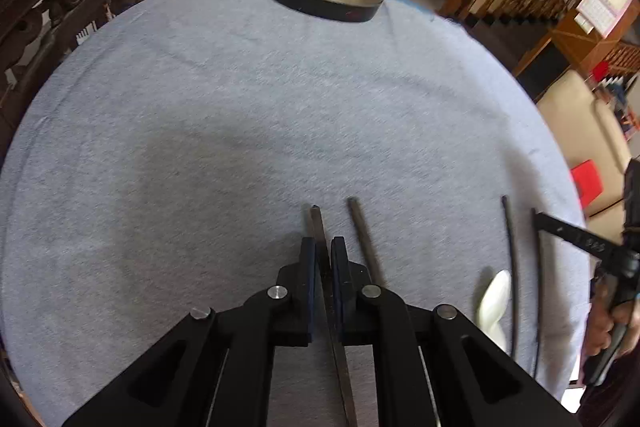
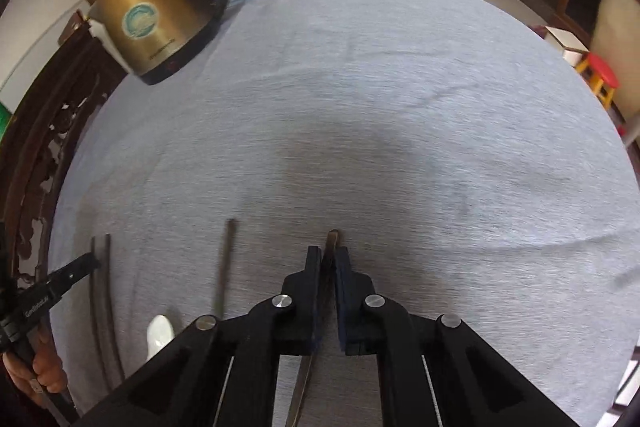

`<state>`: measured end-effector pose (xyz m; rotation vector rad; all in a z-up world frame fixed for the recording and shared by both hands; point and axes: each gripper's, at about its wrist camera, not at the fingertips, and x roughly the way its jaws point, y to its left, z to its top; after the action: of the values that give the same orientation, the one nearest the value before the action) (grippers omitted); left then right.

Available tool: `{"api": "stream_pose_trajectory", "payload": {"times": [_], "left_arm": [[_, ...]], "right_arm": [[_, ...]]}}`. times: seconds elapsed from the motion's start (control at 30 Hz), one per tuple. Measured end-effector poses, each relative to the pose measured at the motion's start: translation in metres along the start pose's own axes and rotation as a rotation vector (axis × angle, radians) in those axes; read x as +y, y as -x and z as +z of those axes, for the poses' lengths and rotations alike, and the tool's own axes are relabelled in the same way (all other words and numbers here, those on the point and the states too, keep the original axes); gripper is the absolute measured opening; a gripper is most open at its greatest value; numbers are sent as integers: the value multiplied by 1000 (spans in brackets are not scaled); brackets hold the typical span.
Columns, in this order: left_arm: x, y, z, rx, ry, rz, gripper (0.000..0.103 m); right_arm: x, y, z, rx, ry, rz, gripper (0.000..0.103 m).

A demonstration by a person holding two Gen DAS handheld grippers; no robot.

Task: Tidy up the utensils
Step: 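Raise both chopsticks over the dark holder, drop them in, open both grippers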

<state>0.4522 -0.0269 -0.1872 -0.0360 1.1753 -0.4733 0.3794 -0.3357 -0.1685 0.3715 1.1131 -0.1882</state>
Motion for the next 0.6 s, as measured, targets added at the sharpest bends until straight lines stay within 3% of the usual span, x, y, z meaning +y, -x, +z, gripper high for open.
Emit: {"api": "stream_pose_trajectory", "payload": {"times": [0.2,0.27,0.37,0.47,0.6], "left_arm": [[-11,-6,6,13,-57,67,7],[-18,-8,7,13,-91,107,7],[-21,-9,9,20,-99,140,7],[-17,-3,6,14,-48,142,5],[-13,40,-11,-99,-18,132,5]], "right_arm": [[17,-2,0,56,83,-78,18],[29,-4,0,52,145,-126,18],[41,-6,-2,34,207,-157,9],[34,0,-5,28,168,-117,7],[16,30,-17,-37,102,4,7]]}}
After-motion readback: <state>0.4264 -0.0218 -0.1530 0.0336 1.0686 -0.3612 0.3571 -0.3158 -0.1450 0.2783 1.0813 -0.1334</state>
